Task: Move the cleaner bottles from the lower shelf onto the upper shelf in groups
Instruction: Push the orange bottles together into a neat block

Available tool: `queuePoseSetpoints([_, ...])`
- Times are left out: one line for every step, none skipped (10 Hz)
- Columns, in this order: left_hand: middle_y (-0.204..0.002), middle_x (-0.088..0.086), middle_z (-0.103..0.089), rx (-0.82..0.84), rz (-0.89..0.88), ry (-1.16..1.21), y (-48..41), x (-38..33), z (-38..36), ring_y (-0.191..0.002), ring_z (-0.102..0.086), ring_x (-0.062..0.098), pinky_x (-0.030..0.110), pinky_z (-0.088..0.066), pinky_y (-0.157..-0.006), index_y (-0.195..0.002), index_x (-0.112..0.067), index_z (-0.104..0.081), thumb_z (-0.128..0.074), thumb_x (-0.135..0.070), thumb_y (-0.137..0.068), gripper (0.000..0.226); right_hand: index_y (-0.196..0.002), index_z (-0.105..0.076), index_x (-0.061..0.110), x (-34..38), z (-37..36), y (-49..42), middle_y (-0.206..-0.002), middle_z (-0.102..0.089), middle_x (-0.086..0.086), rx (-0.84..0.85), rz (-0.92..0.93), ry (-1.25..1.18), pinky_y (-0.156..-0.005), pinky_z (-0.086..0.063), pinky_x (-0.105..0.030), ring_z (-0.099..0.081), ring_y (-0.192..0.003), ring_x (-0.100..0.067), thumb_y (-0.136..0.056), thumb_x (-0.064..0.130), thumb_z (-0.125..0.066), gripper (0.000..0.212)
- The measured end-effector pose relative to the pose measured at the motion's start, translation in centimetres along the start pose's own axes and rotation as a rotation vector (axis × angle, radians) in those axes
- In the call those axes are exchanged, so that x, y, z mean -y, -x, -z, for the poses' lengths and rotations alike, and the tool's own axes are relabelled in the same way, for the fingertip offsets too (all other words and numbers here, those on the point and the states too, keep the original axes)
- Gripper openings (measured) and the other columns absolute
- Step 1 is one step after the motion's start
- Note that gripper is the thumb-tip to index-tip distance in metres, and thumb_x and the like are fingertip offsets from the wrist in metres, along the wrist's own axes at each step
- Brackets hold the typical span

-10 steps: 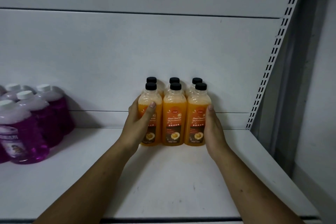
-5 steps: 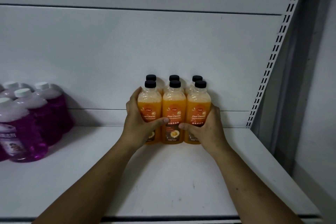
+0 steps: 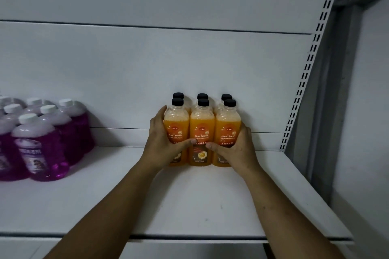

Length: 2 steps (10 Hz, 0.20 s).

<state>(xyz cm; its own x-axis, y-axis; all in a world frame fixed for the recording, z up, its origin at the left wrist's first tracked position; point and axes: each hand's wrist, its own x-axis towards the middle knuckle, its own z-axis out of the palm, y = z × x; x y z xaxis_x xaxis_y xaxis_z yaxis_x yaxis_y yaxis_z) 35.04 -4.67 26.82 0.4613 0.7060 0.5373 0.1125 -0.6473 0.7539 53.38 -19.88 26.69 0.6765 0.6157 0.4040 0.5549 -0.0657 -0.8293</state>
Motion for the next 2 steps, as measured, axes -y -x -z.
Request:
queuePoseSetpoints([-0.155,-0.007,-0.033,0.024,0.018,-0.043,0.2,-0.4,0.6,-0.142,-0.045,0.02,0.052,-0.05,-0.11,-0.16,-0.041,-0.018,-0.081,-0.086,-0.054,0.13,-0.149,-0.033,0.04,0.7,0.4,0.4,-0.142,-0.048,0.007,0.005,-0.002,-0.049,-0.1,-0.057,-0.054,-0.055,-0.129,-0.018,-0.038,0.091,-0.081,0.132])
queuePoseSetpoints([-0.154,-0.008,-0.041,-0.056,0.02,0.019,-0.2,-1.6,2.0,-0.135,-0.049,0.013,0.045,-0.052,-0.107,-0.159,-0.039,-0.025,-0.071,-0.085,-0.067,0.113,-0.159,-0.024,0.035,2.2,1.8,0.4,-0.156,-0.04,0.004,-0.055,0.021,-0.098,-0.104,-0.051,-0.045,-0.048,-0.135,-0.015,-0.045,0.092,-0.076,0.138])
